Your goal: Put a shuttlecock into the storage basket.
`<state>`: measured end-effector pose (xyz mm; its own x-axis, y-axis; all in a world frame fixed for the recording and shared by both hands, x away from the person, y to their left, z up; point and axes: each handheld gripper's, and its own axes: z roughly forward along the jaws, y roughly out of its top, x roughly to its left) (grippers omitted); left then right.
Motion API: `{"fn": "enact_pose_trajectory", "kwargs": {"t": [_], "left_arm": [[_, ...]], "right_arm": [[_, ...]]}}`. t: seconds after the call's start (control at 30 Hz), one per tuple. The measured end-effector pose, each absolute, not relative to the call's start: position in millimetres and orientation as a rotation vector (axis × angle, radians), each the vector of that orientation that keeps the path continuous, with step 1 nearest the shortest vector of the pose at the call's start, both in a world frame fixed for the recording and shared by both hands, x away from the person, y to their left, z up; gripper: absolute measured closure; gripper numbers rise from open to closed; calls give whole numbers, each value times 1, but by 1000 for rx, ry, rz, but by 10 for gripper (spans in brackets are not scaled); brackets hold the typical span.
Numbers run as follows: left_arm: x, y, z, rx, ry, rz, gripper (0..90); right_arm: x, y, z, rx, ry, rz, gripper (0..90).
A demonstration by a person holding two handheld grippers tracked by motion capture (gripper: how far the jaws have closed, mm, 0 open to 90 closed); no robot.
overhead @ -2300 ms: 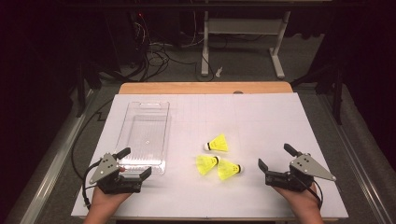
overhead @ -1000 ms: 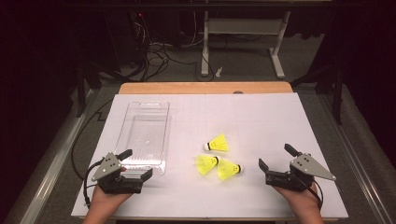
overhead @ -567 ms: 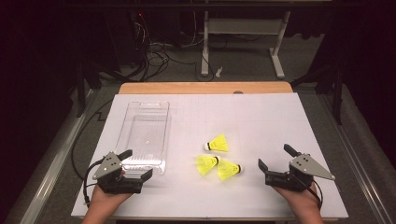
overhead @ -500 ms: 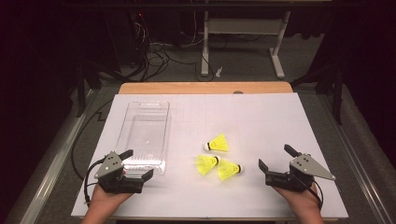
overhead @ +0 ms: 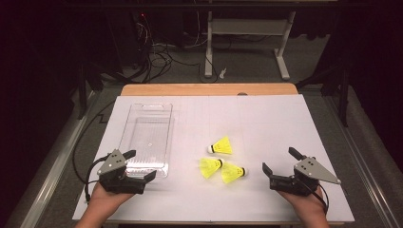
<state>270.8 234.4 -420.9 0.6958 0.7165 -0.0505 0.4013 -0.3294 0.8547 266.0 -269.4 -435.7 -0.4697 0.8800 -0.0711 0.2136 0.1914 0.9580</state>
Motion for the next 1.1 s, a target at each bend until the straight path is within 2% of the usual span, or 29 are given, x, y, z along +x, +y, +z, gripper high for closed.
{"fn": "enact_pose_trajectory", "kwargs": {"t": [1.1], "left_arm": [[279, 233, -415, 2223, 855, 323, 8]], "right_arm": [[266, -269, -436, 1028, 1831, 1302, 0]]}}
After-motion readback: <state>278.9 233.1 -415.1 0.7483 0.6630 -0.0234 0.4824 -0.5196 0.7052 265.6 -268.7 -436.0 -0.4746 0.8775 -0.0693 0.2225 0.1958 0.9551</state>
